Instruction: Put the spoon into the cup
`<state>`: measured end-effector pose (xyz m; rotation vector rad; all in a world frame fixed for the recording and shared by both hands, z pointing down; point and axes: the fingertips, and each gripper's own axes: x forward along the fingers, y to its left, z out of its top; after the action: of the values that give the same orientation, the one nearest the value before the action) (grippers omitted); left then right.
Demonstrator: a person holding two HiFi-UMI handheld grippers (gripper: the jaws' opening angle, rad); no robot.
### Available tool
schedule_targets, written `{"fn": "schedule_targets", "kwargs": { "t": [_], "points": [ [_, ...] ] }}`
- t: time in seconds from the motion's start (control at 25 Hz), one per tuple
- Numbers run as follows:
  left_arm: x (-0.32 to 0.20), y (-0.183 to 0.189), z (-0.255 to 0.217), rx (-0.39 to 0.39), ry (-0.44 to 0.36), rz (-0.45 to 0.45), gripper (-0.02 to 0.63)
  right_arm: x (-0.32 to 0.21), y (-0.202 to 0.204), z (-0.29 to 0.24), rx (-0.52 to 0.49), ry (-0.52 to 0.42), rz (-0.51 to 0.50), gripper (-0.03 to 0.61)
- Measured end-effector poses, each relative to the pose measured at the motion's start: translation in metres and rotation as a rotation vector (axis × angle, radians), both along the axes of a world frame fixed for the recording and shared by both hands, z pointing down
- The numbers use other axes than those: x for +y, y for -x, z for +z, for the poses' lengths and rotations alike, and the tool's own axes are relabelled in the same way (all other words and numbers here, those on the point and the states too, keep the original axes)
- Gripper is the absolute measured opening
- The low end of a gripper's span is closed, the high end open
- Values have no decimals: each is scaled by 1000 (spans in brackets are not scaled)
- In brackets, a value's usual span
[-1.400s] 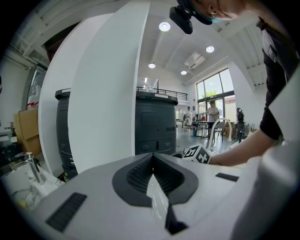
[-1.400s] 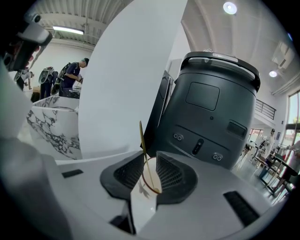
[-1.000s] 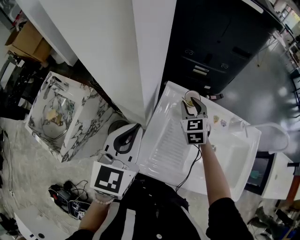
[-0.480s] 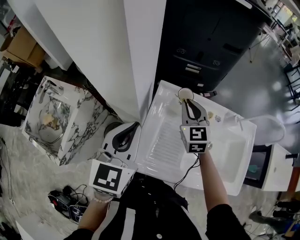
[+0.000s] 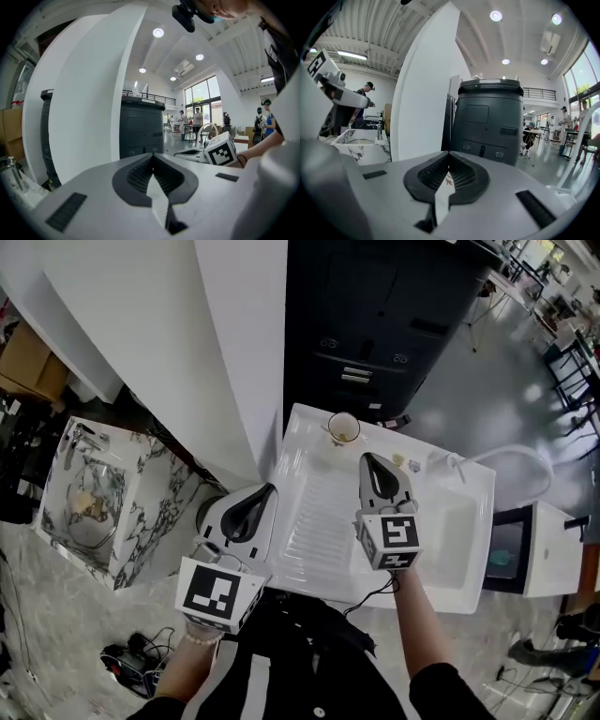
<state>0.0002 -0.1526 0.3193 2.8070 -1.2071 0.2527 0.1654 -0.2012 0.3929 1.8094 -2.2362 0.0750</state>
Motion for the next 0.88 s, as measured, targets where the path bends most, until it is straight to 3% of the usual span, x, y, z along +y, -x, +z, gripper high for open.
{"fn": "schedule_targets", "kwargs": {
  "t": [0.52,0.88],
  "points": [
    [11,-30,-13,13,-33,93,0,69,-33,-58,-20,-120,143,2],
    [15,-37,-18,19,-53,122,0,108,-35,-62,-41,-125,179,2]
  ]
}}
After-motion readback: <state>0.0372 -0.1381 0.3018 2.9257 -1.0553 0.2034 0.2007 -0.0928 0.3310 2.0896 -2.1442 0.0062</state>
